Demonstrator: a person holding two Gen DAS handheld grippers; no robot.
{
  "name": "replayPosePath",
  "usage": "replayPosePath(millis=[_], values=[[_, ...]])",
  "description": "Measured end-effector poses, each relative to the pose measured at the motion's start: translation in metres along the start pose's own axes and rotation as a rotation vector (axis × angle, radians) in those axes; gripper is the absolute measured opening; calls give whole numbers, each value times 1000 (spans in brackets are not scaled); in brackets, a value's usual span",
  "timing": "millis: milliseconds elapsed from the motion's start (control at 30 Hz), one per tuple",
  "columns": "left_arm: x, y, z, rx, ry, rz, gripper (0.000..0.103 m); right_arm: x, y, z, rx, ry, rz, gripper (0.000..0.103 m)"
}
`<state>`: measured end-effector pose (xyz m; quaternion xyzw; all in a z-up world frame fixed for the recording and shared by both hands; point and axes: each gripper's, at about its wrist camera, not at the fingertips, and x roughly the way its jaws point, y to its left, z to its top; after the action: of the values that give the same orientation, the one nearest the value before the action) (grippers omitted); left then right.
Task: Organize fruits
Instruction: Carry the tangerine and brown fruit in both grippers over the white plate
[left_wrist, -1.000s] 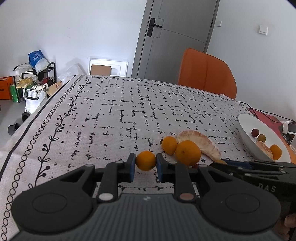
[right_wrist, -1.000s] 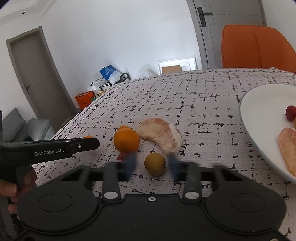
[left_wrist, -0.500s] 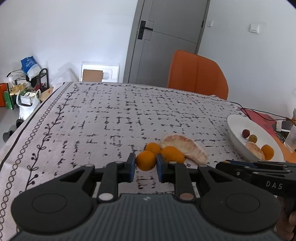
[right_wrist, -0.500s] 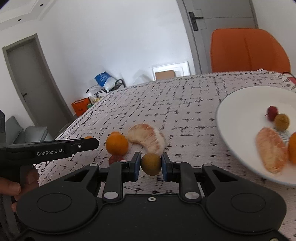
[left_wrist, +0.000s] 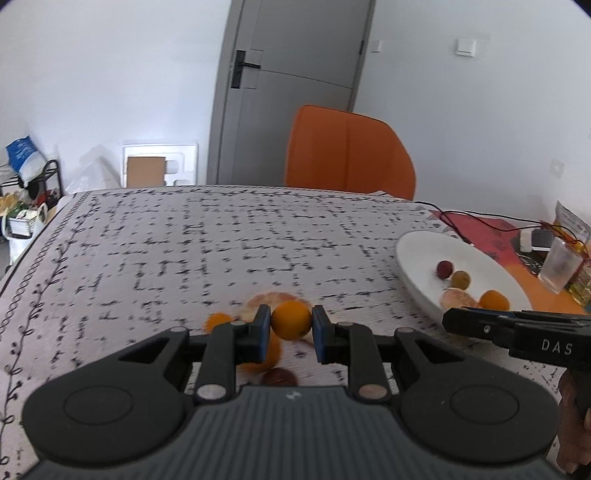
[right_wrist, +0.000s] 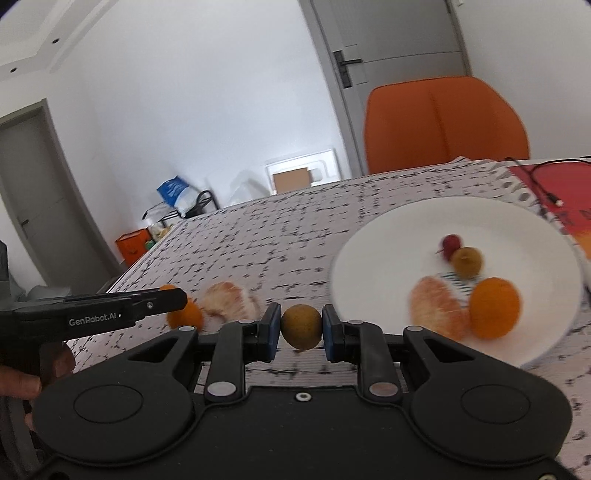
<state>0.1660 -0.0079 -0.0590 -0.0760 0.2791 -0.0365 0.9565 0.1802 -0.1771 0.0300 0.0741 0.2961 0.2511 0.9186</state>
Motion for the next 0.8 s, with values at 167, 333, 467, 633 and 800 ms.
replayPosePath(millis=[167,333,467,633,800], values=[[6,-16,4,28,2,-27,22,-10,-14,1,18,-19,-30,22],[12,-27,8,42,5,-50,22,-19,-27,2,33,-34,-56,22],[18,-36,11,57,9,-68,22,-26,-39,4,50,-51,-81,22],[22,-47,13,72,10,-88,22,-37,-53,5,71,-73,-117,22],[28,-58,14,91,15,-103,22,-46,-67,6,91,-93,-149,22]])
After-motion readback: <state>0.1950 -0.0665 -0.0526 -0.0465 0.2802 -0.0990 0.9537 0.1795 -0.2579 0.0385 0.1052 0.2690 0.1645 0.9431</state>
